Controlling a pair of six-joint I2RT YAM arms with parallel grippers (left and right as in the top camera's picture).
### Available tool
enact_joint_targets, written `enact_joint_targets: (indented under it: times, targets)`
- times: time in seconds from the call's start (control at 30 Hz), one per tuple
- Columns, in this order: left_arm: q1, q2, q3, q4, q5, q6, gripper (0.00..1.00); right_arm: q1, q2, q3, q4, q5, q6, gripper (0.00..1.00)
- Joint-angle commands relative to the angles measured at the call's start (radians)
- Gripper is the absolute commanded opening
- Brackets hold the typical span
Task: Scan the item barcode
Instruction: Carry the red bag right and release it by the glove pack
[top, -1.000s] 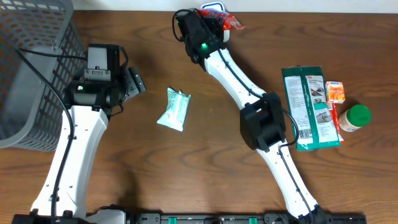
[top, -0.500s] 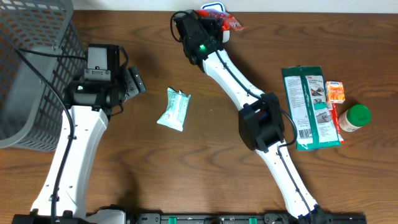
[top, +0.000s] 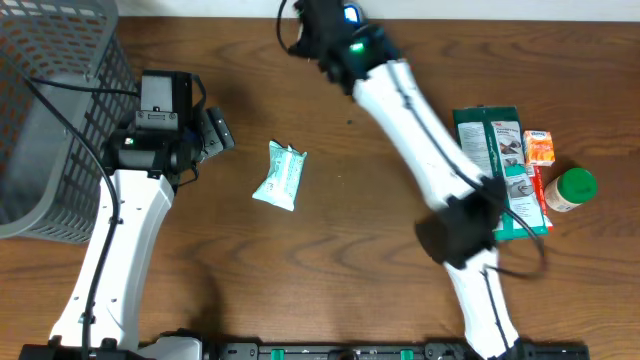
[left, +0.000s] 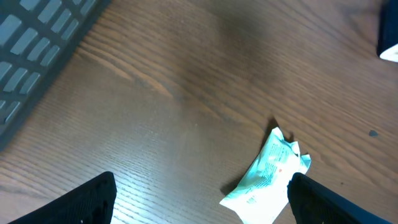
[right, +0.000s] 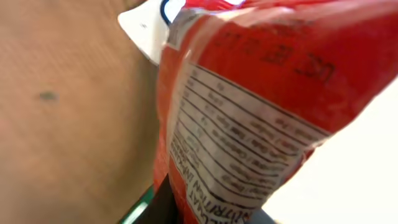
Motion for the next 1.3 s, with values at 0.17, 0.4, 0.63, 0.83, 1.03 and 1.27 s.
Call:
enact_joint_targets:
  times: [0.17,0.4,0.63,0.83,1.03,1.27]
  targets:
    - [0.003,0.010,0.011,0.000,-0.013,-0.002,0.88,-0.166,-0.260,0.019,-0.381,-0.527,0.491,0.01]
    - [0.003,0.010,0.011,0.000,-0.013,-0.002,0.88,-0.364,-0.245,-0.042,-0.558,-0.785,0.580,0.01]
    - [0.003,0.010,0.011,0.000,-0.013,-0.002,0.88,-0.486,-0.244,-0.275,-0.494,-0.806,0.602,0.01]
    - [0.003,0.010,0.011,0.000,-0.013,-0.002,0.88,-0.515,-0.244,-0.553,-0.320,-0.798,0.602,0.02]
    - [0.003,0.010,0.011,0.000,-0.013,-0.002,0.88,-0.520,-0.244,-0.709,-0.185,-0.650,0.678,0.02]
    - [0.003,0.010,0.011,0.000,-0.013,-0.002,0.88,-0.520,-0.244,-0.821,-0.043,-0.607,0.691,0.07]
